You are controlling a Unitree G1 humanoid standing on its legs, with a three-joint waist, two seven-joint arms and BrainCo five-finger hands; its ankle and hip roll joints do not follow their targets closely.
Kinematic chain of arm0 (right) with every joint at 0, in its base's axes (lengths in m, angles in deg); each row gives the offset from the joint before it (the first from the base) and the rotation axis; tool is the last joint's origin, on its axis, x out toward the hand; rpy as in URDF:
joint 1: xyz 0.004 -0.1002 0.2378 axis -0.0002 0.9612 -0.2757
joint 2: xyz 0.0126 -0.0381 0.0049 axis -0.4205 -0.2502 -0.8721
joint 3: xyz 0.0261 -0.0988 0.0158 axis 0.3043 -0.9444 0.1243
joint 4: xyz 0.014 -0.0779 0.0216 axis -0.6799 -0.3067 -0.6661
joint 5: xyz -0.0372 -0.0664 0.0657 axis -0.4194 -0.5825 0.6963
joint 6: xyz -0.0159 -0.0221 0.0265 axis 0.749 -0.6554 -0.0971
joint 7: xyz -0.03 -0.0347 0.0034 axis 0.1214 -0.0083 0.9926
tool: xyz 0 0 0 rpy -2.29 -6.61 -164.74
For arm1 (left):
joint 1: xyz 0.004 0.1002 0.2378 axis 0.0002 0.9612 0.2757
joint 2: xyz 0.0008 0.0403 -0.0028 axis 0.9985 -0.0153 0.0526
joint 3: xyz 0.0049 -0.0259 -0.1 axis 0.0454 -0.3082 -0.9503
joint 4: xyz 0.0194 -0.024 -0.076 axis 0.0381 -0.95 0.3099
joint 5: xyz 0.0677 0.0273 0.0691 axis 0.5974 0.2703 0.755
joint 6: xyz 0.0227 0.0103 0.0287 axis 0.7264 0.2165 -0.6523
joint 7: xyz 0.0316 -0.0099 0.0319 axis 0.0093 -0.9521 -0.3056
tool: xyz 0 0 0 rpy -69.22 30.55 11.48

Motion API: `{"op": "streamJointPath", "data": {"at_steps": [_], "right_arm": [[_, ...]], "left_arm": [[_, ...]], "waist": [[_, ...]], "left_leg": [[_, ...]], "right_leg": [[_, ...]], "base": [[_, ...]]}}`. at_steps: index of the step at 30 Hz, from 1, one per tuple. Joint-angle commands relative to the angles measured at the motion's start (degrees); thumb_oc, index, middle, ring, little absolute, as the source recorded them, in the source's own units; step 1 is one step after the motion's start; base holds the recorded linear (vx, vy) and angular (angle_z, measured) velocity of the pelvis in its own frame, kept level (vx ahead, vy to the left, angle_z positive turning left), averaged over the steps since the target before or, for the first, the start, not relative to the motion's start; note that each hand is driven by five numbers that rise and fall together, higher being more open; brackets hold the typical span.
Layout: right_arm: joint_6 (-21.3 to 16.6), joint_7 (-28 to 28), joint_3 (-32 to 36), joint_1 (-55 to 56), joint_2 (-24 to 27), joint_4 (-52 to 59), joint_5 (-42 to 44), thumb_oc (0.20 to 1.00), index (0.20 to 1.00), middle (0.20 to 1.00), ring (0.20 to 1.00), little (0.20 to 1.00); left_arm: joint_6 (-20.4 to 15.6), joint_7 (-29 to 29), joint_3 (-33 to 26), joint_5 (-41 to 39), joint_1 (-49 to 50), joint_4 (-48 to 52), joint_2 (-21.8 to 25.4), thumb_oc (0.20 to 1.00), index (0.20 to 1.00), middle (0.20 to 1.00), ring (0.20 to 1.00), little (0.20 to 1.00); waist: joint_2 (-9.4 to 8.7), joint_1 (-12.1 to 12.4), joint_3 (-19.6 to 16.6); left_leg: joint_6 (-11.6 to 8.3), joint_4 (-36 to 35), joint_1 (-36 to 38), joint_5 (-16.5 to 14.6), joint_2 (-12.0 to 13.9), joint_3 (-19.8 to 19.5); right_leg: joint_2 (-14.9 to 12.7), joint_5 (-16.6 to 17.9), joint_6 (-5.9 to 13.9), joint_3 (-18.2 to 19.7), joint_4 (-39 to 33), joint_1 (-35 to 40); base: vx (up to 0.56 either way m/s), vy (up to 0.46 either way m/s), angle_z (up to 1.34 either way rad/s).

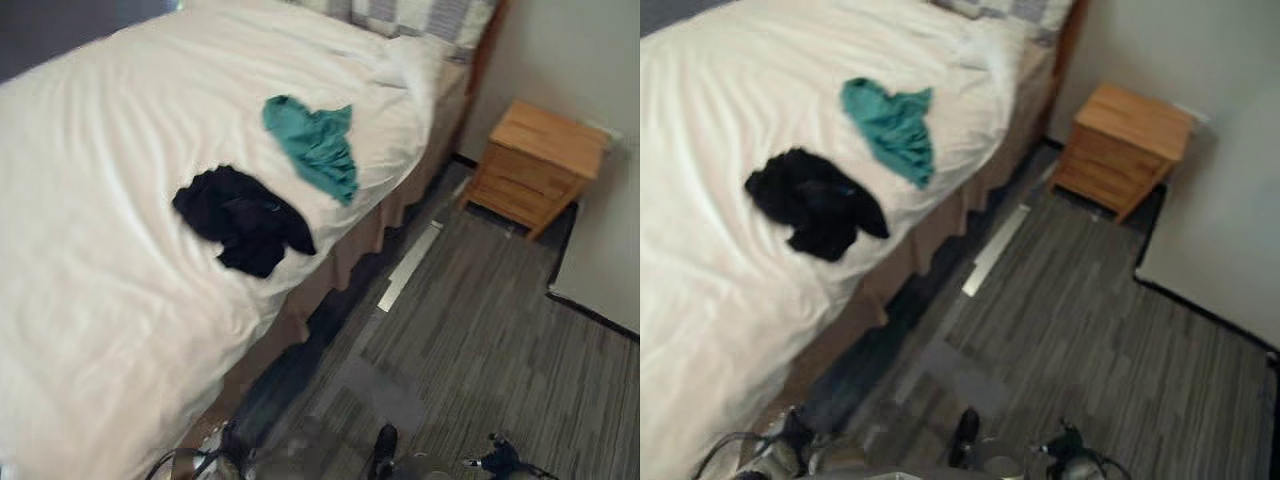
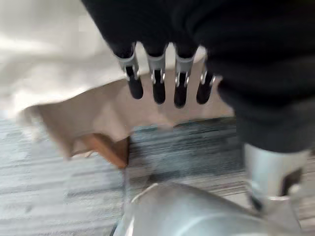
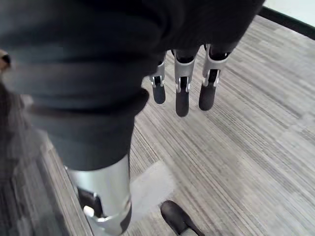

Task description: Tidy up the quilt and then pick up the clothes from the bed and put them into the laundry hamper.

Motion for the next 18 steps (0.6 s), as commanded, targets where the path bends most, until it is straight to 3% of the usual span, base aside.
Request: {"op": "streamJointPath", "data": {"at_steps": [1, 2, 3, 4, 5, 7, 9, 10, 11, 12, 13, 14, 16, 17, 18], "right_arm": [[-0.2, 0.2, 0.2, -4.0, 1.1, 1.2, -1.7, 1.000, 1.000, 1.000, 1.000, 1.000], [-0.2, 0.2, -0.6, -4.1, 0.4, 0.7, -2.0, 1.000, 1.000, 1.000, 1.000, 1.000], [-0.4, 0.1, -1.4, -4.5, 0.3, 0.4, -2.6, 1.000, 1.000, 1.000, 1.000, 1.000], [-0.4, 0.1, -1.4, -4.6, 0.3, 0.4, -2.6, 1.000, 1.000, 1.000, 1.000, 1.000], [-0.7, 0.4, -2.9, -4.5, 0.1, 0.4, -4.8, 1.000, 1.000, 1.000, 1.000, 1.000], [-0.8, 0.6, -3.5, -4.4, 0.2, 0.9, -5.9, 1.000, 1.000, 1.000, 1.000, 1.000], [-1.2, 1.0, -3.8, -3.2, -0.6, 1.2, -6.8, 1.000, 1.000, 1.000, 1.000, 1.000], [-1.1, 0.5, -3.6, -3.2, -1.3, 1.4, -7.3, 1.000, 1.000, 1.000, 1.000, 1.000], [-0.7, 0.8, -3.1, -3.1, -1.3, 1.7, -7.7, 1.000, 1.000, 1.000, 1.000, 1.000], [-0.6, 0.8, -3.1, -3.2, -1.3, 1.7, -7.7, 1.000, 1.000, 1.000, 1.000, 1.000], [-0.2, 0.7, -2.8, -3.3, -1.0, 2.9, -8.0, 1.000, 1.000, 1.000, 1.000, 1.000], [-0.3, 0.1, -1.9, -3.7, -0.8, 5.4, -7.7, 1.000, 1.000, 1.000, 1.000, 1.000], [-0.3, 0.2, -1.9, -3.7, -0.8, 5.5, -7.7, 1.000, 1.000, 1.000, 1.000, 1.000], [-0.3, -0.4, -0.8, -3.7, -0.3, 7.7, -6.9, 1.000, 1.000, 1.000, 1.000, 1.000], [-0.3, -0.4, -0.8, -3.7, -0.3, 7.7, -6.9, 1.000, 1.000, 1.000, 1.000, 1.000]], "left_arm": [[-0.7, -2.8, 0.5, -3.7, -3.3, -1.0, 0.7, 1.000, 1.000, 1.000, 1.000, 1.000], [-0.9, -3.5, -0.4, -5.3, -3.0, -1.3, -0.3, 1.000, 1.000, 1.000, 1.000, 1.000], [-1.2, -3.8, -0.5, -5.4, -2.8, -1.0, -0.9, 1.000, 1.000, 1.000, 1.000, 1.000], [-1.2, -3.8, -0.5, -5.4, -2.8, -1.0, -0.9, 1.000, 1.000, 1.000, 1.000, 1.000], [-1.3, -3.8, 0.3, -4.5, -2.6, -0.8, -1.3, 1.000, 1.000, 1.000, 1.000, 1.000], [-1.1, -3.4, 1.0, -3.3, -2.6, -0.7, -1.2, 1.000, 1.000, 1.000, 1.000, 1.000], [-1.0, -2.6, 1.8, -2.0, -2.2, -0.9, -1.1, 1.000, 1.000, 1.000, 1.000, 1.000], [-0.6, -2.6, 1.8, -2.3, -2.2, -0.2, -1.2, 1.000, 1.000, 1.000, 1.000, 1.000], [-0.2, -2.5, 1.8, -2.6, -2.5, 0.2, -1.4, 1.000, 1.000, 1.000, 1.000, 1.000], [-0.2, -2.5, 1.8, -2.6, -2.5, 0.2, -1.4, 1.000, 1.000, 1.000, 1.000, 1.000], [0.1, -2.6, 2.0, -2.7, -2.8, 0.9, -1.4, 1.000, 1.000, 1.000, 1.000, 1.000], [0.2, -2.8, 2.9, -1.9, -3.5, 1.7, -1.1, 1.000, 1.000, 1.000, 1.000, 1.000], [0.2, -2.8, 2.9, -1.9, -3.5, 1.6, -1.2, 1.000, 1.000, 1.000, 1.000, 1.000], [0.4, -2.8, 4.6, 1.4, -4.3, 2.6, -0.6, 1.000, 1.000, 1.000, 1.000, 1.000], [0.4, -2.8, 4.6, 1.4, -4.3, 2.6, -0.6, 1.000, 1.000, 1.000, 1.000, 1.000]], "waist": [[-2.61, 4.8, 7.1], [-1.86, 5.5, 6.7], [-1.21, 5.7, 6.2], [-1.36, 5.8, 6.2], [-0.11, 6.6, 5.2], [-0.31, 6.8, 5.1], [-0.89, 6.5, 4.1], [-1.72, 6.4, 3.8], [-1.49, 5.4, 4.6], [-1.40, 5.4, 4.4], [-1.03, 4.0, 5.5], [1.40, 1.8, 6.5], [1.16, 1.8, 6.7], [2.57, -1.2, 7.2], [2.69, -1.2, 7.1]], "left_leg": [[6.82, -6.6, -0.1, -3.1, -13.1, -4.5], [7.18, -18.7, 0.3, -3.8, -14.5, -6.8], [7.07, -27.0, 0.5, -3.0, -16.3, -7.5], [7.09, -27.7, 0.8, -2.6, -16.4, -7.3], [6.29, -38.1, 0.8, 1.5, -16.6, -8.3], [6.20, -38.9, -0.2, 2.9, -17.0, -8.0], [8.03, -39.2, 1.9, 0.7, -18.3, -7.4], [9.95, -39.8, 5.3, -1.3, -20.3, -6.7], [10.66, -40.0, 7.5, -2.4, -20.5, -6.0], [10.63, -40.0, 7.3, -2.3, -20.4, -6.0], [11.07, -40.7, 9.9, -3.0, -20.2, -5.2], [11.42, -43.4, 14.1, -3.3, -18.4, -4.1], [11.46, -43.5, 14.4, -3.2, -18.7, -4.1], [10.44, -46.2, 19.9, -5.2, -18.4, -2.6], [10.41, -46.2, 19.8, -5.2, -18.3, -2.6]], "right_leg": [[0.6, -11.1, 7.12, 8.3, -1.1, 2.5], [0.7, -11.6, 8.43, 12.5, -2.5, 4.0], [1.0, -11.6, 9.16, 14.4, -3.4, 5.1], [0.9, -11.6, 9.18, 14.5, -3.5, 5.0], [2.0, -12.8, 9.36, 17.2, -3.9, 7.2], [2.2, -14.0, 9.02, 18.2, -3.6, 8.9], [3.3, -16.4, 8.40, 20.1, 0.9, 9.9], [3.2, -14.5, 11.49, 19.6, 12.0, 7.0], [1.9, -10.7, 14.60, 18.6, 21.4, 2.8], [2.0, -10.6, 14.57, 18.6, 21.4, 2.5], [0.8, -6.9, 16.74, 17.8, 29.2, -1.0], [0.4, -4.2, 17.02, 15.4, 39.3, -9.3], [0.1, -4.6, 17.07, 15.5, 39.8, -9.4], [-1.7, -8.7, 14.68, 10.9, 30.9, -14.0], [-1.6, -8.5, 14.63, 10.8, 30.6, -14.0]], "base": [[0.42, 0.166, -2.26], [0.59, 0.263, -2.41], [0.44, 0.209, -2.17], [0.52, 0.218, -1.46], [0.35, 0.118, -1.42], [0.45, 0.106, -0.84], [0.64, 0.164, -0.68], [0.63, 0.199, -0.57], [0.41, 0.152, -0.83], [0.27, 0.089, -0.77], [0.42, 0.194, -0.88], [0.42, 0.194, -0.54], [0.41, 0.125, -0.14], [0.53, 0.113, 0.07], [0.72, 0.100, 0.14]]}}
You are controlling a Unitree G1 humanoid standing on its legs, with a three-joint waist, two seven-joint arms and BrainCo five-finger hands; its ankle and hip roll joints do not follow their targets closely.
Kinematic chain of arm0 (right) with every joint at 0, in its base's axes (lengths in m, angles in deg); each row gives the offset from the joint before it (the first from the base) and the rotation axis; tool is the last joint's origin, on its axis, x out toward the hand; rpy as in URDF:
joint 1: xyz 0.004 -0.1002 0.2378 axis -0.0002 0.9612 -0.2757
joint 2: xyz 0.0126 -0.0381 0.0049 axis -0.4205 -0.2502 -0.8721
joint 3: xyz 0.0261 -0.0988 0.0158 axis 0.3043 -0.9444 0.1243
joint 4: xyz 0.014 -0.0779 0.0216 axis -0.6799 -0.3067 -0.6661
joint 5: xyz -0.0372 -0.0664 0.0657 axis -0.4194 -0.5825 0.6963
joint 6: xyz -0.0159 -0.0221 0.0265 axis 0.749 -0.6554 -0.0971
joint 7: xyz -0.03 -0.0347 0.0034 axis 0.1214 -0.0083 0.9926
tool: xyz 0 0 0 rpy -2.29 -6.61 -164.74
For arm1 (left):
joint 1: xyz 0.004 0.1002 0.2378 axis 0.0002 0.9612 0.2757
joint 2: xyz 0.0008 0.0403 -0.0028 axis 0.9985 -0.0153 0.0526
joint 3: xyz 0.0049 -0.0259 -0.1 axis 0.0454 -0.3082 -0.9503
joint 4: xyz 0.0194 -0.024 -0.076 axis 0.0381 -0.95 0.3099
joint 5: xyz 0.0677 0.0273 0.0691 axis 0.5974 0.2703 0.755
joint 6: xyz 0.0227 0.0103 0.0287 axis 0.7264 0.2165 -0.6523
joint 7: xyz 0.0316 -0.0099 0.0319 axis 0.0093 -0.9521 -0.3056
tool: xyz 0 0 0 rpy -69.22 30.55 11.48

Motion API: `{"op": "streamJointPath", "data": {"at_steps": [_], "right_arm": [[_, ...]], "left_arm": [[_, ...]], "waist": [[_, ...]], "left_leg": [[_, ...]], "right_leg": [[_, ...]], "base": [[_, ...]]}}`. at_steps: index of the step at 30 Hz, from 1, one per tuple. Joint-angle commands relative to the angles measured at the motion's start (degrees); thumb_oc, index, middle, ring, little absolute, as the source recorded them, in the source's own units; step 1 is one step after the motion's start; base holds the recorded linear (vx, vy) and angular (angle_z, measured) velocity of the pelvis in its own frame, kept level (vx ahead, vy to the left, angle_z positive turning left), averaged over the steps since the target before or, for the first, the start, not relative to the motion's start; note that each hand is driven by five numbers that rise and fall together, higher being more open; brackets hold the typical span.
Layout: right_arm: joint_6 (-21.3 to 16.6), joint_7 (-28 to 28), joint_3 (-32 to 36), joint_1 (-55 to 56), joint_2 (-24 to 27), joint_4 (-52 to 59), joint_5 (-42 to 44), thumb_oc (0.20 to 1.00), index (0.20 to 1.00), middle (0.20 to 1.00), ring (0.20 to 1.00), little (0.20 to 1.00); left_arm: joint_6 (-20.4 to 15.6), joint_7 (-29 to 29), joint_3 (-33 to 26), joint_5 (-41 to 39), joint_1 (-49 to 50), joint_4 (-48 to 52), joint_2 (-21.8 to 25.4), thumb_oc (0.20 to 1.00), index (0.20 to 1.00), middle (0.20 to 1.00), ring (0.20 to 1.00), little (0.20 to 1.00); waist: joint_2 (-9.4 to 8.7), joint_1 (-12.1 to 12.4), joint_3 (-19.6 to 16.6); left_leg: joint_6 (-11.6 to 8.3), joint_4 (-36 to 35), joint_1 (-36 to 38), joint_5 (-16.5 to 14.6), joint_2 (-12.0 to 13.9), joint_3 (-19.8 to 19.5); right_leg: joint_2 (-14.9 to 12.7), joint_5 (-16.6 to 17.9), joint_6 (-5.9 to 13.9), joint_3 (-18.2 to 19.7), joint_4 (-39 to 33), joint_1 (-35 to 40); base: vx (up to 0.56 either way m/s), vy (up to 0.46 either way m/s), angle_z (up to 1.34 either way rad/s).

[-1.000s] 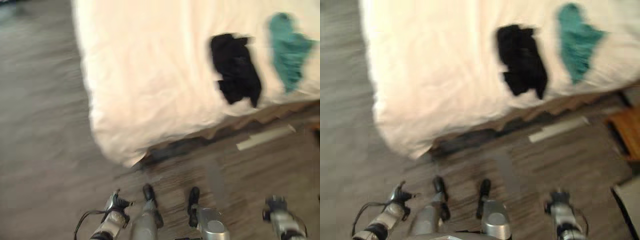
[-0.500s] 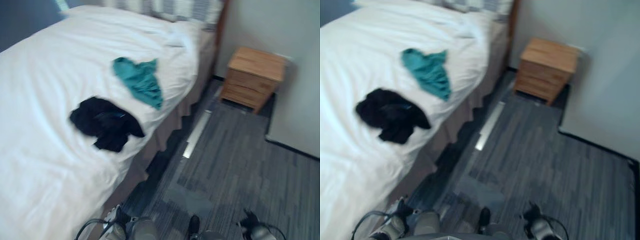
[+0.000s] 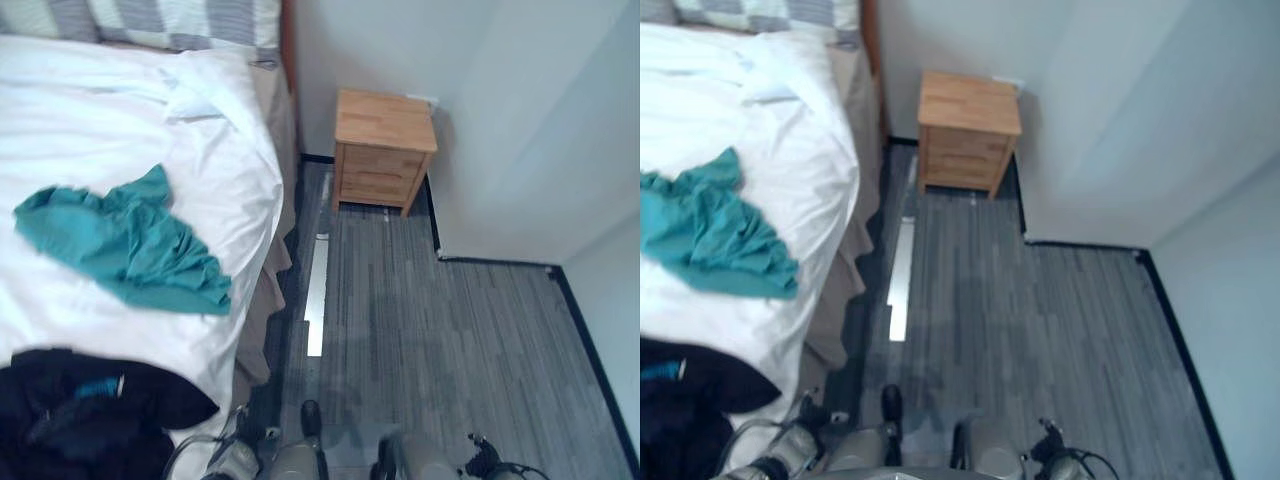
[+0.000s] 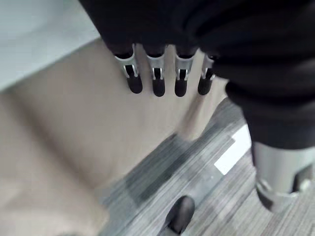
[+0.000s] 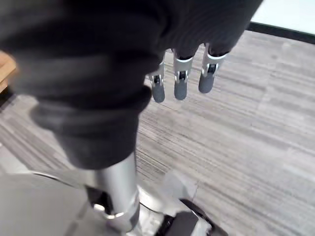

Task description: Tidy up the quilt and then pick up the clothes from the bed and put them into the laundry hamper.

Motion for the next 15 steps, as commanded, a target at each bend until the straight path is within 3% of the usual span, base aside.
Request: {"op": "streamJointPath", "data": {"at_steps": [1, 2, 3, 5, 6, 7, 8, 9, 10, 11, 12, 14, 15], "right_arm": [[-1.0, -1.1, 2.1, -4.4, 0.9, 3.4, 0.0, 1.000, 1.000, 1.000, 1.000, 1.000], [-0.7, -1.2, 2.9, -4.5, 0.7, 2.4, 0.5, 1.000, 1.000, 1.000, 1.000, 1.000], [-0.7, -1.2, 2.9, -4.4, 0.7, 2.4, 0.5, 1.000, 1.000, 1.000, 1.000, 1.000], [0.2, -1.1, 2.7, -4.8, 0.1, 0.2, -0.7, 1.000, 1.000, 1.000, 1.000, 1.000], [0.2, -1.1, 2.7, -4.8, 0.1, 0.2, -0.7, 1.000, 1.000, 1.000, 1.000, 1.000], [0.4, -1.0, 2.3, -4.7, 0.2, -1.9, -1.2, 1.000, 1.000, 1.000, 1.000, 1.000], [0.5, -0.6, 2.3, -5.1, 0.1, -2.8, -1.0, 1.000, 1.000, 1.000, 1.000, 1.000], [0.7, -0.6, 2.4, -5.0, 0.3, -3.5, -0.9, 1.000, 1.000, 1.000, 1.000, 1.000], [0.7, -0.6, 2.4, -5.0, 0.3, -3.5, -0.9, 1.000, 1.000, 1.000, 1.000, 1.000], [1.0, -0.5, 2.6, -6.2, 1.3, -4.8, -0.7, 1.000, 1.000, 1.000, 1.000, 1.000], [1.0, -0.5, 2.6, -6.3, 1.3, -4.8, -0.7, 1.000, 1.000, 1.000, 1.000, 1.000], [0.9, -0.3, 1.2, -8.4, 1.3, -6.1, -0.8, 1.000, 1.000, 1.000, 1.000, 1.000], [0.9, -0.3, 1.2, -8.4, 1.3, -6.1, -0.8, 1.000, 1.000, 1.000, 1.000, 1.000]], "left_arm": [[0.2, -0.3, 1.0, 5.7, -0.8, 2.0, 1.8, 1.000, 1.000, 1.000, 1.000, 1.000], [-0.2, 0.3, 0.7, 7.2, -1.0, 2.2, 2.4, 1.000, 1.000, 1.000, 1.000, 1.000], [-0.2, 0.4, 0.7, 7.2, -0.9, 2.3, 2.4, 1.000, 1.000, 1.000, 1.000, 1.000], [-0.7, 0.7, 0.6, 9.0, -0.2, 1.1, 2.3, 1.000, 1.000, 1.000, 1.000, 1.000], [-0.7, 0.7, 0.6, 9.1, -0.1, 1.1, 2.3, 1.000, 1.000, 1.000, 1.000, 1.000], [-0.9, 0.8, 0.1, 8.9, 0.9, -0.2, 1.8, 1.000, 1.000, 1.000, 1.000, 1.000], [-0.8, 0.5, -0.6, 8.0, 1.3, 0.1, 1.9, 1.000, 1.000, 1.000, 1.000, 1.000], [-0.8, 0.0, -1.4, 6.6, 1.7, 0.5, 2.3, 1.000, 1.000, 1.000, 1.000, 1.000], [-0.8, 0.0, -1.4, 6.6, 1.7, 0.5, 2.3, 1.000, 1.000, 1.000, 1.000, 1.000], [-1.0, -1.5, -3.2, 1.8, 1.4, 1.8, 2.6, 1.000, 1.000, 1.000, 1.000, 1.000], [-1.0, -1.5, -3.2, 1.8, 1.3, 1.8, 2.6, 1.000, 1.000, 1.000, 1.000, 1.000], [-1.1, -2.0, -3.5, 0.6, 1.1, 2.5, 2.3, 1.000, 1.000, 1.000, 1.000, 1.000], [-1.1, -2.0, -3.5, 0.6, 1.1, 2.5, 2.3, 1.000, 1.000, 1.000, 1.000, 1.000]], "waist": [[0.73, -0.9, 2.3], [0.12, -1.7, 1.3], [0.37, -1.8, 1.5], [0.97, -2.3, 0.5], [1.03, -2.3, 0.5], [1.50, -2.6, -0.3], [1.10, -1.8, -0.2], [0.04, -0.7, 0.5], [0.02, -0.8, 0.5], [-1.80, 2.3, 2.6], [-1.91, 2.1, 2.4], [-1.82, 5.2, 2.5], [-2.11, 5.3, 2.4]], "left_leg": [[-5.00, -1.6, 10.2, -6.2, 3.3, -0.5], [-6.27, -1.8, 13.4, -8.9, 2.7, -0.3], [-6.36, -1.8, 13.6, -9.0, 3.1, -0.4], [-8.05, 0.8, 17.2, -11.9, 4.2, 0.3], [-8.07, 0.9, 17.3, -12.0, 4.3, 0.4], [-10.20, 12.1, 17.5, -8.7, 5.3, -0.7], [-11.32, 23.0, 14.0, -4.7, 6.9, -0.7], [-11.38, 33.4, 8.3, -1.9, 7.1, -2.9], [-11.37, 33.5, 8.2, -1.9, 7.0, -3.0], [-9.55, 47.6, -1.7, -2.9, 7.0, -4.8], [-9.49, 47.7, -2.2, -2.8, 6.8, -5.0], [-8.94, 35.0, -5.5, -5.4, 8.5, -1.8], [-8.86, 34.4, -5.3, -5.0, 8.2, -1.6]], "right_leg": [[1.1, 0.2, 0.84, -6.7, -24.7, 4.7], [-0.7, 2.2, 1.46, -9.5, -41.7, 3.6], [-0.3, 2.5, 1.44, -9.8, -42.6, 4.2], [-2.9, 5.3, 2.89, -11.3, -48.5, 3.1], [-2.8, 5.4, 2.89, -11.4, -48.6, 3.2], [-1.0, 7.2, 1.19, -9.7, -48.8, 5.6], [-0.8, 7.3, 0.05, -10.6, -48.9, 7.9], [-0.8, 7.4, -1.40, -10.8, -49.6, 10.3], [-0.8, 7.4, -1.39, -10.9, -49.6, 10.2], [-0.7, 6.5, -3.07, -10.7, -51.6, 15.6], [-0.8, 6.5, -3.05, -10.9, -51.6, 15.4], [-0.8, 4.0, -2.16, -9.5, -53.1, 19.6], [-1.1, 4.0, -2.12, -9.4, -53.1, 19.5]], "base": [[0.63, -0.116, -0.03], [0.64, -0.117, -0.02], [0.66, -0.120, 0.04], [0.59, -0.055, 0.20], [0.81, -0.122, 0.05], [0.57, -0.160, -0.07], [0.69, -0.260, -0.11], [0.25, -0.177, -0.07], [0.35, -0.243, 0.17], [0.23, -0.142, 0.54], [0.53, -0.118, 0.37], [0.47, 0.075, -0.46], [0.35, 0.135, -0.79]]}}
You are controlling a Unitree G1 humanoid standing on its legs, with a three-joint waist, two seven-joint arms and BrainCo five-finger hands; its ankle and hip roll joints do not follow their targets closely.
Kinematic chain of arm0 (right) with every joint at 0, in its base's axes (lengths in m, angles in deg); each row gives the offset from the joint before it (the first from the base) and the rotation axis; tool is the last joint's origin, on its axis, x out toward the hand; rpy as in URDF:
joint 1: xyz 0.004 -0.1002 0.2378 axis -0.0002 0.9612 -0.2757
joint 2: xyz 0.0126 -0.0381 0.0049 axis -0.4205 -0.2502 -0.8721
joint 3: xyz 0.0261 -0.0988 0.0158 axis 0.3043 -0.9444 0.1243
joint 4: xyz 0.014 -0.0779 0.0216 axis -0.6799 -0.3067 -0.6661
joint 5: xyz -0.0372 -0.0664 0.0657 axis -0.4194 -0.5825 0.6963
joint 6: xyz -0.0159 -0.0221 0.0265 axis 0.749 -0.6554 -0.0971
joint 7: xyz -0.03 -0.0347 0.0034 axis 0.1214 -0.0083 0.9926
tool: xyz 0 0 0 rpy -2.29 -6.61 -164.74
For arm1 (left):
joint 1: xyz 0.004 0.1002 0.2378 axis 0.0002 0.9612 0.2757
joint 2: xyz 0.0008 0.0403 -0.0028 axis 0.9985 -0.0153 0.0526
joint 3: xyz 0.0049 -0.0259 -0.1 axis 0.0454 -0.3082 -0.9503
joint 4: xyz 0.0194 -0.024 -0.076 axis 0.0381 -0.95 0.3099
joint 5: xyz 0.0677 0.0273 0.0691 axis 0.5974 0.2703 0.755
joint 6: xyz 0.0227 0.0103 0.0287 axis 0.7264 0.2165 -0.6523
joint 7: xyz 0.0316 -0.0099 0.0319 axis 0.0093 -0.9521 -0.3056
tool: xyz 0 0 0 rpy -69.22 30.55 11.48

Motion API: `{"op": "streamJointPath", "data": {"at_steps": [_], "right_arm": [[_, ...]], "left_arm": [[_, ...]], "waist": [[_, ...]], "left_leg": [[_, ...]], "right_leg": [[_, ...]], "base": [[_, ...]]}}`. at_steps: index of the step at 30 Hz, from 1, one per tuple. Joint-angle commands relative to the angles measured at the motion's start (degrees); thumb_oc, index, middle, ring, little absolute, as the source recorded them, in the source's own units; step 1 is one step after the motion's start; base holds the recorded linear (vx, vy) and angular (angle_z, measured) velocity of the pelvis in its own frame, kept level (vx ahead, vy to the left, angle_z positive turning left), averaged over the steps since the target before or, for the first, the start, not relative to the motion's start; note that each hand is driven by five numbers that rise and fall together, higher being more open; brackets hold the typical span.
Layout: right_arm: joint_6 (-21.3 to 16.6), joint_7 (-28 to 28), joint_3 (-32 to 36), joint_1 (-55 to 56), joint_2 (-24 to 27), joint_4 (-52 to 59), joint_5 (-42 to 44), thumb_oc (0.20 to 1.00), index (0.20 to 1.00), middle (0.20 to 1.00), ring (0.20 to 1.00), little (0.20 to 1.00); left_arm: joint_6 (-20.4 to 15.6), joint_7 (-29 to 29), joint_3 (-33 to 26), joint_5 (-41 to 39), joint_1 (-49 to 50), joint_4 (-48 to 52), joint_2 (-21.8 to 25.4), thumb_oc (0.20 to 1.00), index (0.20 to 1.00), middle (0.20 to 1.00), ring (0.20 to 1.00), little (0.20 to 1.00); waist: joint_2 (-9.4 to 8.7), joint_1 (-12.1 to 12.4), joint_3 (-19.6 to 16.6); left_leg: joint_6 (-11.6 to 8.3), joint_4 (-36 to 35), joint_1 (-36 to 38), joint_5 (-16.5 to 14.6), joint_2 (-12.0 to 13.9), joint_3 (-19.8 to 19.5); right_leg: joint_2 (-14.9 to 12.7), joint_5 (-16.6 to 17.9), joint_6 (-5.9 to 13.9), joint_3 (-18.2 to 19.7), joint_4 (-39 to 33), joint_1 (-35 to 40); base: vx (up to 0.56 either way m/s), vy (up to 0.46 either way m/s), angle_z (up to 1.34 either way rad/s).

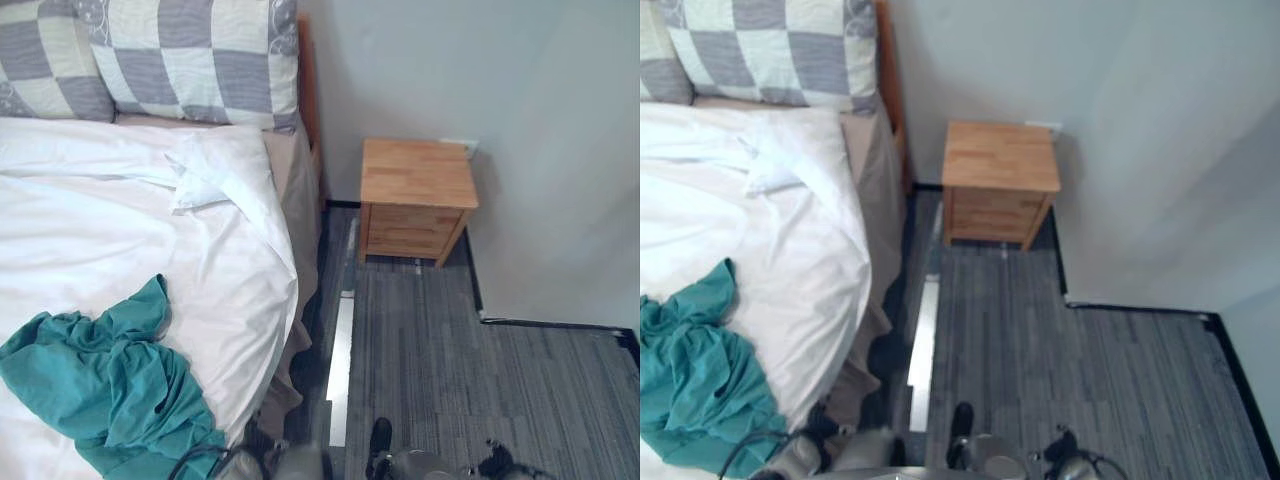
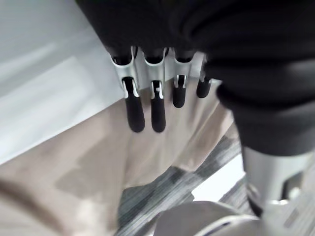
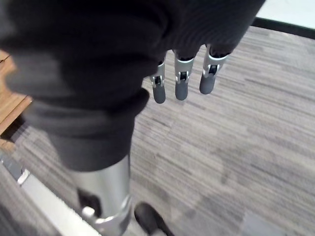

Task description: Tidy up the quilt and then pick up the clothes from the bed and put them into the laundry hamper.

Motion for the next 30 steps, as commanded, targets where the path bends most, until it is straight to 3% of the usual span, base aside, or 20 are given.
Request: {"op": "streamJointPath", "data": {"at_steps": [1, 2, 3, 5, 6, 7, 8, 10, 11, 12, 13, 15, 16, 17, 19, 21, 22, 25, 26, 30], "right_arm": [[-0.6, 0.5, -1.6, -2.2, 1.8, 2.1, -1.3, 1.000, 1.000, 1.000, 1.000, 1.000], [-0.8, 0.7, -2.1, -2.4, 2.3, 2.3, -2.2, 1.000, 1.000, 1.000, 1.000, 1.000], [-0.8, 0.7, -2.1, -2.3, 2.4, 2.3, -2.2, 1.000, 1.000, 1.000, 1.000, 1.000], [-1.2, 0.4, -2.1, -2.2, 2.7, 2.4, -2.8, 1.000, 1.000, 1.000, 1.000, 1.000], [-0.9, 0.3, -2.2, -1.9, 3.2, 2.5, -3.6, 1.000, 1.000, 1.000, 1.000, 1.000], [-0.9, 0.3, -2.1, -1.8, 3.2, 2.5, -3.6, 1.000, 1.000, 1.000, 1.000, 1.000], [-1.0, 0.4, -2.2, -1.5, 2.8, 3.3, -4.5, 1.000, 1.000, 1.000, 1.000, 1.000], [-0.5, 1.2, -1.7, -2.3, 2.4, 5.2, -5.1, 1.000, 1.000, 1.000, 1.000, 1.000], [-0.6, 0.8, -1.6, -3.3, 2.4, 6.5, -5.0, 1.000, 1.000, 1.000, 1.000, 1.000], [-0.6, 0.5, -1.4, -3.8, 2.5, 7.2, -5.0, 1.000, 1.000, 1.000, 1.000, 1.000], [-0.7, 0.1, -1.4, -4.5, 3.0, 8.5, -5.4, 1.000, 1.000, 1.000, 1.000, 1.000], [-0.8, -0.7, -1.4, -5.5, 4.7, 14.5, -5.7, 1.000, 1.000, 1.000, 1.000, 1.000], [-1.3, -1.5, -1.4, -6.7, 7.7, 22.2, -7.0, 1.000, 1.000, 1.000, 1.000, 1.000], [-1.2, -1.5, -1.3, -6.7, 7.7, 22.3, -7.0, 1.000, 1.000, 1.000, 1.000, 1.000], [-1.8, -2.2, -0.8, -7.4, 10.9, 30.3, -8.5, 1.000, 1.000, 1.000, 1.000, 1.000], [-2.2, -2.6, 0.3, -7.7, 14.8, 39.1, -11.4, 1.000, 1.000, 1.000, 1.000, 1.000], [-2.2, -3.0, 1.3, -7.9, 17.6, 43.2, -13.7, 1.000, 1.000, 1.000, 1.000, 1.000], [-2.2, -3.0, 1.3, -11.1, 21.2, 45.1, -15.5, 1.000, 1.000, 1.000, 1.000, 1.000], [-2.0, -3.0, 1.4, -15.2, 23.0, 45.4, -15.4, 1.000, 1.000, 1.000, 1.000, 1.000], [-2.4, -3.4, -2.8, -25.8, 24.8, 44.1, -14.4, 1.000, 1.000, 1.000, 1.000, 1.000]], "left_arm": [[0.8, -4.2, 1.5, 0.7, -2.9, -0.1, 2.4, 1.000, 1.000, 1.000, 1.000, 1.000], [0.9, -3.7, 1.6, 1.2, -2.2, -0.4, 2.1, 1.000, 1.000, 1.000, 1.000, 1.000], [0.9, -3.7, 1.6, 1.2, -2.1, -0.4, 2.1, 1.000, 1.000, 1.000, 1.000, 1.000], [0.8, -3.1, 2.2, 2.3, -2.7, -0.9, 1.6, 1.000, 1.000, 1.000, 1.000, 1.000], [1.0, -2.4, 3.1, 2.1, -3.1, 0.1, 1.3, 1.000, 1.000, 1.000, 1.000, 1.000], [1.0, -2.4, 3.2, 2.1, -3.0, 0.1, 1.3, 1.000, 1.000, 1.000, 1.000, 1.000], [0.8, -1.9, 2.8, 1.3, -2.3, -0.2, 1.0, 1.000, 1.000, 1.000, 1.000, 1.000], [1.3, -2.2, 1.6, 0.0, -2.2, -1.2, 0.8, 1.000, 1.000, 1.000, 1.000, 1.000], [1.5, -2.7, 1.2, -0.7, -2.0, -1.0, 0.8, 1.000, 1.000, 1.000, 1.000, 1.000], [1.4, -2.9, 0.9, -1.1, -1.8, -0.9, 0.8, 1.000, 1.000, 1.000, 1.000, 1.000], [1.3, -3.2, 0.7, -1.6, -1.4, -1.0, 0.8, 1.000, 1.000, 1.000, 1.000, 1.000], [1.1, -3.4, 0.5, -2.4, -0.9, -1.2, 0.8, 1.000, 1.000, 1.000, 1.000, 1.000], [0.9, -3.4, 0.3, -2.8, -0.6, -1.4, 1.2, 1.000, 1.000, 1.000, 1.000, 1.000], [0.9, -3.4, 0.3, -2.8, -0.6, -1.4, 1.2, 1.000, 1.000, 1.000, 1.000, 1.000], [0.8, -3.3, 0.2, -2.5, -0.6, -2.2, 1.4, 1.000, 1.000, 1.000, 1.000, 1.000], [0.8, -3.1, -0.1, -1.8, -0.9, -4.0, 1.1, 1.000, 1.000, 1.000, 1.000, 1.000], [0.8, -2.7, 0.1, -1.6, -1.3, -4.4, 1.3, 1.000, 1.000, 1.000, 1.000, 1.000], [0.7, -2.4, 0.8, -1.7, -1.9, -5.0, 2.5, 1.000, 1.000, 1.000, 1.000, 1.000], [0.3, -2.1, 1.1, -2.0, -1.1, -5.0, 3.6, 1.000, 1.000, 1.000, 1.000, 1.000], [-0.2, -2.4, 1.0, -3.6, 0.9, -4.0, 4.2, 1.000, 1.000, 1.000, 1.000, 1.000]], "waist": [[0.46, 0.4, 4.7], [1.35, 1.2, 3.4], [1.22, 1.2, 3.4], [1.76, 0.5, 3.0], [1.74, 0.5, 2.3], [1.71, 0.5, 2.3], [1.43, 1.6, 1.1], [1.69, 0.8, 1.6], [1.99, 0.5, 2.2], [2.54, 0.7, 2.5], [2.79, 0.7, 2.9], [2.57, 0.8, 2.8], [1.57, 1.0, 2.7], [1.69, 0.9, 2.6], [0.50, 0.9, 2.3], [-0.34, 0.0, 1.8], [-1.05, 0.0, 1.7], [-2.05, 0.1, 1.6], [-2.95, 1.4, 1.0], [-2.41, 2.3, 1.1]], "left_leg": [[-0.62, -21.5, 4.0, 7.9, 2.9, 1.3], [-0.75, -34.8, 5.0, 10.3, 2.7, 3.8], [-0.74, -35.8, 5.7, 10.7, 2.4, 3.9], [-1.61, -38.7, 5.8, 11.7, 4.0, 13.3], [-0.61, -39.3, 6.3, 12.5, 4.3, 19.9], [-0.56, -39.5, 6.4, 12.6, 4.2, 19.8], [1.68, -43.8, 9.5, 11.0, 0.5, 17.2], [4.20, -47.7, 13.6, 10.0, -0.9, 15.5], [4.62, -48.8, 14.9, 10.2, -1.0, 14.1], [5.16, -49.8, 15.3, 11.2, -0.5, 13.4], [5.26, -50.2, 16.2, 11.1, -0.6, 11.4], [4.89, -50.5, 16.2, 11.4, -0.6, 7.2], [4.37, -50.5, 16.0, 10.9, -1.2, 2.6], [4.34, -50.5, 15.9, 11.1, -1.1, 2.5], [3.62, -50.7, 15.9, 10.1, -1.8, -1.8], [2.98, -50.7, 15.6, 8.9, -2.2, -8.8], [2.05, -50.5, 16.1, 7.5, -1.8, -14.4], [0.19, -50.3, 16.1, 7.2, -1.0, -18.8], [-1.24, -49.2, 16.0, 6.4, -0.1, -20.7], [-3.44, -48.1, 13.8, 7.0, 3.0, -21.7]], "right_leg": [[-7.0, -5.0, 12.87, -1.6, -3.5, 1.8], [-7.0, -6.4, 13.48, -2.4, -3.5, 3.2], [-7.2, -6.5, 13.54, -2.4, -3.5, 3.4], [-6.5, -9.2, 13.30, -5.2, -3.3, 6.5], [-6.2, -10.4, 13.01, -8.4, -0.5, 7.6], [-6.3, -10.5, 13.06, -8.5, -0.3, 7.6], [-7.0, -11.1, 14.15, -10.6, 9.0, 6.5], [-11.8, -8.3, 18.58, -11.2, 26.4, 0.0], [-13.0, -5.6, 19.25, -9.1, 33.0, -3.6], [-13.0, -4.4, 18.42, -7.6, 36.8, -6.9], [-12.4, -4.9, 18.15, -6.0, 38.2, -8.6], [-9.6, -6.8, 16.54, -2.6, 33.3, -9.3], [-7.8, -9.4, 15.47, 1.1, 25.6, -9.2], [-7.7, -9.1, 15.41, 1.0, 25.3, -9.2], [-7.6, -8.7, 15.47, 5.5, 14.9, -8.2], [-7.3, -6.5, 16.39, 14.9, 7.6, -8.3], [-7.8, -4.7, 16.93, 21.2, 4.1, -8.3], [-9.4, -2.6, 17.36, 19.5, 0.3, -7.3], [-10.9, -1.4, 17.76, 15.3, -1.4, -5.3], [-8.9, -2.3, 17.16, 12.1, -3.4, -3.5]], "base": [[0.42, 0.232, -0.62], [0.43, 0.232, -0.40], [0.36, 0.184, -0.24], [0.32, 0.106, -0.03], [0.30, 0.108, 0.10], [0.40, 0.210, 0.38], [0.32, 0.216, 0.78], [0.34, 0.281, 1.90], [0.14, 0.174, 1.98], [0.09, 0.066, 1.48], [0.11, -0.026, 1.26], [0.21, -0.141, 1.31], [0.18, -0.179, 1.46], [0.22, -0.207, 2.15], [0.23, -0.202, 1.98], [0.43, -0.366, 1.91], [0.36, -0.335, 2.70], [0.35, -0.484, 2.28], [0.18, -0.314, 1.24], [0.17, -0.418, 1.15]]}}
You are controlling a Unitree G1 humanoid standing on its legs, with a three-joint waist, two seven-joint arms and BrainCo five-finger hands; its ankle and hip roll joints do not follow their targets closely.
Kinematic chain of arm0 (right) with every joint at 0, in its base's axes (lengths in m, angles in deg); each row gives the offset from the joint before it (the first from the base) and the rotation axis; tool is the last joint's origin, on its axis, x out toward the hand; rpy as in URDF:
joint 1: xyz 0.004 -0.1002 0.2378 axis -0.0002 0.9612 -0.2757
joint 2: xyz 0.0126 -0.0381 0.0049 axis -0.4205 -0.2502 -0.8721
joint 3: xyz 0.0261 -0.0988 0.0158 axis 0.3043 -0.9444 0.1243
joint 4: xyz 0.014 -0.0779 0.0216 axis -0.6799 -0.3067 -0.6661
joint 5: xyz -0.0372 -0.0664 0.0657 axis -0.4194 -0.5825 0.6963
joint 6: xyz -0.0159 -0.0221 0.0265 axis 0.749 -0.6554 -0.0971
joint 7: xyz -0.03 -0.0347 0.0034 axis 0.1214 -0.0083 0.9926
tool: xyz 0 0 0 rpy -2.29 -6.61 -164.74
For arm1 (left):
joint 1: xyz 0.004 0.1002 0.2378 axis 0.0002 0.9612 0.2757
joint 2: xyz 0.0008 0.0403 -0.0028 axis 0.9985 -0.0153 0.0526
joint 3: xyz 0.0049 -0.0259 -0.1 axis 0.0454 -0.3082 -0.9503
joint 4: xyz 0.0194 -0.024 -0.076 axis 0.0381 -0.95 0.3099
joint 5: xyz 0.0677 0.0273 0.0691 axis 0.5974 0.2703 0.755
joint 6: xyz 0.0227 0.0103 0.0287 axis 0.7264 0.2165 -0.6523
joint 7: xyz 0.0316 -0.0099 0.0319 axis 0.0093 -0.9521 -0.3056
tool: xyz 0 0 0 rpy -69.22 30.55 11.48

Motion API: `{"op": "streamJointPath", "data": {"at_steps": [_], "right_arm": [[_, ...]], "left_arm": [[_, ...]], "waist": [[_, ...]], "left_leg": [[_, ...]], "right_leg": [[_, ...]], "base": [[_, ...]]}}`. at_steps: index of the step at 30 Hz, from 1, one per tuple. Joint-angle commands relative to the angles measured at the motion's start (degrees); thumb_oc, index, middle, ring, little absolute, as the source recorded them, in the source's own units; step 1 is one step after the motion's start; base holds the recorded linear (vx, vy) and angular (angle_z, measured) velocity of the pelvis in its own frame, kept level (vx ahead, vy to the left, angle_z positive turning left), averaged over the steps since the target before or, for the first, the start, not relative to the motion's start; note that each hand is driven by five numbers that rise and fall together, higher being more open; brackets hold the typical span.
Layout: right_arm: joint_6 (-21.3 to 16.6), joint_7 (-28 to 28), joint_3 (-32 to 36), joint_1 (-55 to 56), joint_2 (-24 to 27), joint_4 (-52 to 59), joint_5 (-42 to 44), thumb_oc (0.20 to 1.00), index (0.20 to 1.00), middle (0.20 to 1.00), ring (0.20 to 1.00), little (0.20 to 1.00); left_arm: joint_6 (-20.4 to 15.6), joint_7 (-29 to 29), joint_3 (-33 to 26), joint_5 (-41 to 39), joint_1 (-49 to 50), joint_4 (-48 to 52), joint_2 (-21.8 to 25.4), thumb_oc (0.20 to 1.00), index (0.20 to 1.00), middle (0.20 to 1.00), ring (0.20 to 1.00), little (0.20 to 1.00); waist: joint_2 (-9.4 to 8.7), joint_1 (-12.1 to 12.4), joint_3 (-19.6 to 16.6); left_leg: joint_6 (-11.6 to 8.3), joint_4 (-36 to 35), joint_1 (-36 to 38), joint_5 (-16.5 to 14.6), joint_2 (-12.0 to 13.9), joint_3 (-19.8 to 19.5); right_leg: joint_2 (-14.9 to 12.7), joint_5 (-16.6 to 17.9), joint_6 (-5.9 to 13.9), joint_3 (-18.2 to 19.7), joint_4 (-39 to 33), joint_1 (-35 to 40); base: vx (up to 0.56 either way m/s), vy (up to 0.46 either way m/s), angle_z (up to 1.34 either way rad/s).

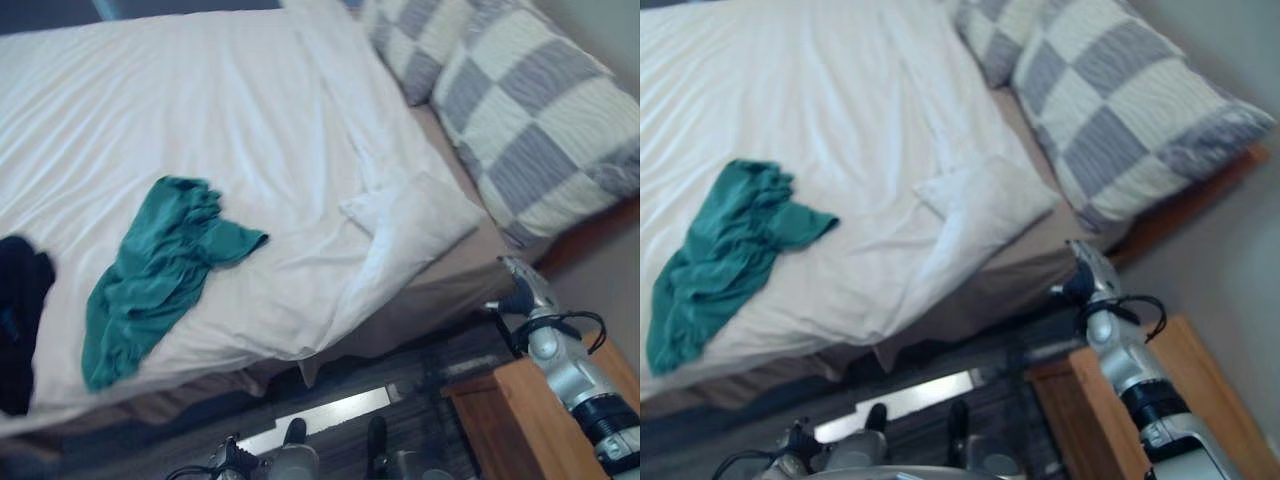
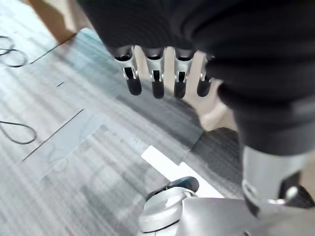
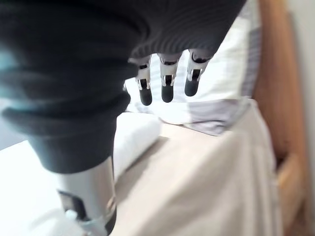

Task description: Tidy up the quilt and then pick up the clothes from the bed and put them into the laundry hamper.

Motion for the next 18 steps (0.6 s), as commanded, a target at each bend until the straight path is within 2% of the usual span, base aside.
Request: {"op": "streamJointPath", "data": {"at_steps": [1, 2, 3, 4, 5, 6, 8, 10, 11, 13, 16, 17, 18], "right_arm": [[-2.0, -2.5, -1.9, -13.3, 3.6, 1.0, -0.3, 1.000, 1.000, 1.000, 1.000, 1.000], [-2.0, -2.5, -2.0, -13.4, 3.6, 0.9, -0.3, 1.000, 1.000, 1.000, 1.000, 1.000], [-1.9, -3.1, -2.1, -14.7, 5.3, 0.2, 0.3, 1.000, 1.000, 1.000, 1.000, 1.000], [-1.4, -3.5, -2.6, -16.6, 6.3, -0.7, 0.5, 1.000, 1.000, 1.000, 1.000, 1.000], [-0.1, -4.6, -3.7, -21.6, 9.1, -3.2, 0.6, 1.000, 1.000, 1.000, 1.000, 1.000], [-0.2, -5.0, -3.2, -22.5, 10.7, -4.2, 0.5, 1.000, 1.000, 1.000, 1.000, 1.000], [0.5, -5.3, -4.4, -26.1, 12.0, -5.5, 0.6, 1.000, 1.000, 1.000, 1.000, 1.000], [0.8, -6.5, -6.6, -31.8, 11.8, -8.6, 0.9, 1.000, 1.000, 1.000, 1.000, 1.000], [1.1, -7.2, -7.6, -35.4, 12.8, -11.3, 1.4, 1.000, 1.000, 1.000, 1.000, 1.000], [1.1, -8.4, -12.5, -44.5, 11.7, -18.7, 1.8, 1.000, 1.000, 1.000, 1.000, 1.000], [2.1, -8.1, -18.8, -51.8, 11.1, -27.5, -0.1, 1.000, 1.000, 1.000, 1.000, 1.000], [3.0, -7.5, -22.6, -56.0, 10.6, -35.5, -2.1, 1.000, 1.000, 1.000, 1.000, 1.000], [2.9, -7.5, -22.7, -56.2, 10.6, -35.6, -2.1, 1.000, 1.000, 1.000, 1.000, 1.000]], "left_arm": [[-1.1, -1.0, 3.3, -2.4, -2.3, 2.0, 3.3, 1.000, 1.000, 1.000, 1.000, 1.000], [-1.0, -1.0, 3.3, -2.4, -2.4, 2.0, 3.3, 1.000, 1.000, 1.000, 1.000, 1.000], [-1.1, -0.9, 3.9, -2.3, -3.2, 2.5, 3.2, 1.000, 1.000, 1.000, 1.000, 1.000], [-1.1, -0.7, 4.6, -2.2, -4.0, 3.5, 3.8, 1.000, 1.000, 1.000, 1.000, 1.000], [-0.8, -0.4, 5.5, -1.3, -5.6, 5.1, 5.1, 1.000, 1.000, 1.000, 1.000, 1.000], [-1.0, -0.1, 5.7, -0.6, -5.7, 5.2, 5.4, 1.000, 1.000, 1.000, 1.000, 1.000], [-1.3, 0.7, 6.4, -0.6, -5.6, 5.6, 5.8, 1.000, 1.000, 1.000, 1.000, 1.000], [-1.5, 0.1, 7.0, -0.7, -6.4, 5.3, 6.8, 1.000, 1.000, 1.000, 1.000, 1.000], [-1.7, 0.1, 7.5, -0.6, -7.1, 4.8, 7.0, 1.000, 1.000, 1.000, 1.000, 1.000], [-2.2, -0.6, 8.8, -0.9, -7.6, 4.8, 7.9, 1.000, 1.000, 1.000, 1.000, 1.000], [-2.3, -1.5, 9.6, -1.8, -8.3, 4.1, 8.1, 1.000, 1.000, 1.000, 1.000, 1.000], [-2.4, -1.9, 10.7, -1.9, -9.4, 3.7, 7.7, 1.000, 1.000, 1.000, 1.000, 1.000], [-2.5, -1.9, 10.7, -1.9, -9.5, 3.7, 7.6, 1.000, 1.000, 1.000, 1.000, 1.000]], "waist": [[0.62, 3.9, 2.0], [0.56, 3.6, 1.9], [0.94, 2.9, 3.1], [1.33, 2.5, 4.2], [2.40, 1.6, 5.5], [3.72, 1.3, 5.4], [4.43, 1.2, 5.8], [4.68, 2.2, 7.3], [5.11, 1.7, 7.7], [5.91, 2.1, 9.4], [5.81, 2.7, 11.4], [5.92, 2.9, 12.6], [5.96, 2.8, 12.6]], "left_leg": [[-0.21, -0.4, -1.6, -1.2, 1.1, 0.9], [-0.18, -0.3, -2.0, -1.0, 0.9, 0.6], [-0.23, 2.4, -5.0, -0.6, 0.9, 5.9], [0.29, 4.7, -6.4, -0.8, 1.3, 12.9], [1.71, 8.6, -9.3, -1.5, 1.0, 21.6], [1.99, 6.9, -10.1, 0.3, 1.6, 25.0], [1.90, 4.9, -9.5, 1.0, 1.6, 26.4], [1.78, 4.2, -12.0, 2.3, 0.0, 23.4], [1.54, 2.9, -12.6, 3.2, 0.3, 24.5], [1.50, -0.5, -12.5, 4.8, 0.6, 25.2], [0.90, -1.3, -13.8, 6.1, 1.5, 25.9], [0.45, -1.0, -14.7, 6.8, 2.0, 26.4], [0.44, -1.0, -14.7, 6.8, 2.0, 26.4]], "right_leg": [[-9.9, -6.0, 10.97, 3.5, -0.9, -2.7], [-10.1, -5.8, 11.01, 3.3, -0.9, -2.9], [-11.0, -6.3, 10.88, 1.3, -0.5, -2.8], [-11.8, -6.9, 10.60, -1.0, 0.2, -3.1], [-11.6, -8.2, 9.16, -3.8, 1.4, -5.0], [-10.9, -8.6, 9.05, -5.4, 1.9, -5.7], [-10.4, -8.5, 8.82, -5.8, 2.4, -6.5], [-10.2, -8.0, 8.31, -5.6, 3.1, -8.9], [-10.4, -7.5, 8.51, -6.6, 2.9, -10.1], [-9.8, -6.5, 8.72, -5.0, 3.0, -13.2], [-9.5, -6.4, 8.74, -4.1, 4.4, -16.1], [-9.5, -6.5, 8.73, -4.1, 5.8, -17.8], [-9.5, -6.6, 8.72, -4.1, 5.8, -17.8]], "base": [[0.01, -0.151, 0.42], [-0.02, -0.210, 0.59], [-0.09, -0.079, 0.79], [-0.22, -0.179, 1.46], [-0.18, -0.146, 1.87], [-0.12, -0.130, 1.96], [0.00, -0.029, 1.04], [-0.11, -0.042, 0.35], [-0.09, -0.041, -0.03], [-0.06, 0.023, 0.07], [-0.06, -0.026, -0.05], [-0.06, -0.026, -0.13], [-0.07, -0.024, 0.04]]}}
